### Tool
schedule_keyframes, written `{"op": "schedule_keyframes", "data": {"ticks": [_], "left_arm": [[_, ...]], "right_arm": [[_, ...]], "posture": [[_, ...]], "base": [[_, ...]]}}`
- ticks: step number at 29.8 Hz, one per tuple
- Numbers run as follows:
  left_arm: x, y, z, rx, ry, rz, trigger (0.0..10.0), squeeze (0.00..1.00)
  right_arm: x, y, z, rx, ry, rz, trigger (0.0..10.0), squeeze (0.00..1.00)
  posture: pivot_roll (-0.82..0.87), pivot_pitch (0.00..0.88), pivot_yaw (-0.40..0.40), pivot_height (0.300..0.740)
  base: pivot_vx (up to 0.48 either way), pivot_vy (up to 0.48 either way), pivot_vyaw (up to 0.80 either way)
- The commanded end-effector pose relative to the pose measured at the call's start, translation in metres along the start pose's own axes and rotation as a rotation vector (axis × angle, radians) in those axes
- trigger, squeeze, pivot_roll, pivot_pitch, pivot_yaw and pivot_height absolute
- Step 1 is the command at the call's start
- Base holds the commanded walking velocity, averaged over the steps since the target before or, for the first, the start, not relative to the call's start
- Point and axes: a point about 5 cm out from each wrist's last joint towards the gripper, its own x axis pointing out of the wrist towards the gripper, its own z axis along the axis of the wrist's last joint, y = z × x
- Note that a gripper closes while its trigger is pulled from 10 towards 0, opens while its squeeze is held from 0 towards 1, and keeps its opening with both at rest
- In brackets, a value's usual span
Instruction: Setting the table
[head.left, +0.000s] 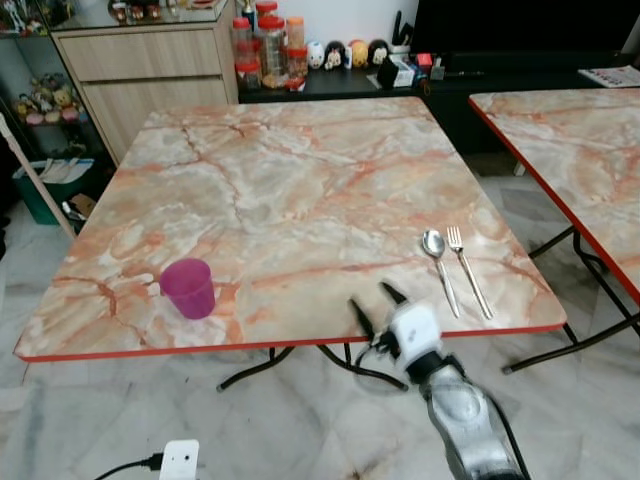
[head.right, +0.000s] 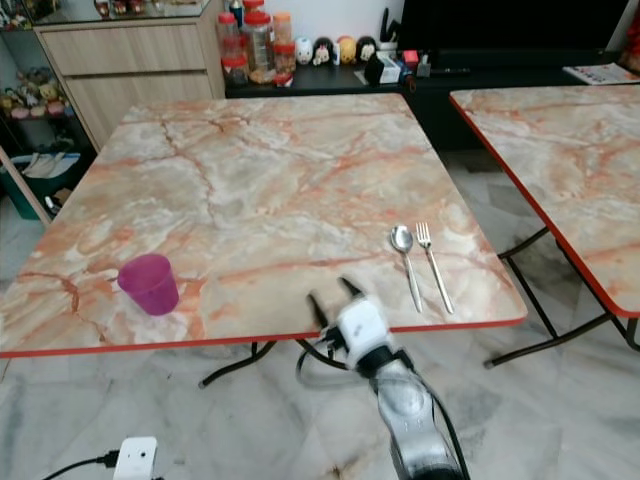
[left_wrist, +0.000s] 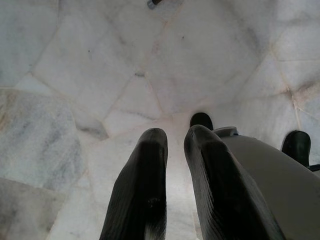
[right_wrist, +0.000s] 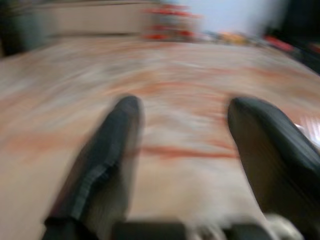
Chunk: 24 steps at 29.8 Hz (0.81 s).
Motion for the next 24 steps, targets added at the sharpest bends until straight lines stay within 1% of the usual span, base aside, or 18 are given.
{"op": "schedule_keyframes", "data": {"ticks": [1, 2, 3, 4, 5, 6, 8, 11, 16, 19, 20, 22, 24], "left_arm": [[0.001, -0.001, 0.002, 0.004, 0.000, -0.001, 10.0, 0.00], [0.001, -0.002, 0.003, 0.003, -0.001, -0.003, 10.0, 0.00], [0.001, -0.003, 0.004, 0.002, -0.002, -0.005, 10.0, 0.00], [0.001, -0.004, 0.005, 0.001, -0.003, -0.006, 10.0, 0.00], [0.002, -0.004, 0.007, -0.003, -0.008, -0.007, 10.0, 0.00], [0.003, -0.004, 0.010, -0.009, -0.017, -0.006, 10.0, 0.00], [0.003, -0.004, 0.011, -0.010, -0.019, -0.006, 10.0, 0.00], [0.003, -0.005, 0.012, -0.009, -0.021, -0.006, 10.0, 0.00], [0.003, -0.006, 0.011, -0.005, -0.020, -0.010, 10.0, 0.00], [0.002, -0.006, 0.008, -0.002, -0.011, -0.010, 10.0, 0.00], [0.002, -0.007, 0.006, 0.000, -0.005, -0.010, 10.0, 0.00], [0.002, -0.007, 0.006, 0.000, -0.004, -0.010, 10.0, 0.00], [0.002, -0.007, 0.006, -0.001, -0.004, -0.008, 10.0, 0.00]], "right_arm": [[0.004, -0.008, -0.006, 0.054, 0.043, -0.083, 10.0, 0.00], [0.005, -0.011, -0.011, -0.026, 0.098, -0.094, 10.0, 0.00], [0.003, -0.013, -0.015, -0.095, 0.125, -0.093, 10.0, 0.00], [0.002, -0.014, -0.017, -0.137, 0.142, -0.092, 10.0, 0.00], [0.000, -0.016, -0.021, -0.125, 0.167, -0.095, 10.0, 0.00], [-0.004, -0.018, -0.027, -0.086, 0.197, -0.112, 10.0, 0.00], [-0.005, -0.018, -0.029, -0.077, 0.205, -0.111, 10.0, 0.00], [-0.006, -0.017, -0.029, -0.083, 0.204, -0.103, 10.0, 0.00], [-0.002, -0.019, -0.026, -0.076, 0.195, -0.116, 10.0, 0.00], [0.001, -0.024, -0.028, -0.086, 0.223, -0.146, 10.0, 0.00], [0.001, -0.025, -0.031, -0.088, 0.244, -0.152, 10.0, 0.00], [0.002, -0.024, -0.031, -0.086, 0.246, -0.146, 10.0, 0.00], [0.003, -0.020, -0.029, -0.082, 0.223, -0.123, 10.0, 0.00]], "posture": [[-0.06, 0.000, 0.023, 0.740], [-0.05, 0.000, 0.022, 0.740], [-0.05, 0.000, 0.018, 0.740], [-0.04, 0.000, 0.016, 0.740], [-0.04, 0.000, 0.012, 0.740], [-0.04, 0.000, 0.009, 0.740], [-0.04, 0.000, 0.008, 0.740], [-0.04, 0.000, 0.007, 0.740], [-0.04, 0.000, 0.006, 0.740], [-0.05, 0.000, 0.009, 0.740], [-0.05, 0.000, 0.008, 0.740], [-0.04, 0.000, 0.004, 0.740], [-0.04, 0.000, 0.001, 0.740]], "base": [[0.000, 0.000, 0.00], [0.000, 0.000, 0.00], [0.000, 0.000, 0.00], [0.000, 0.000, 0.00], [0.000, 0.000, 0.00], [0.000, 0.000, 0.00], [0.000, 0.000, 0.00], [0.000, 0.000, 0.00], [0.000, 0.000, 0.00], [0.000, 0.000, 0.00], [0.000, 0.000, -0.76], [0.000, 0.000, -0.78], [0.000, 0.000, -0.37]]}}
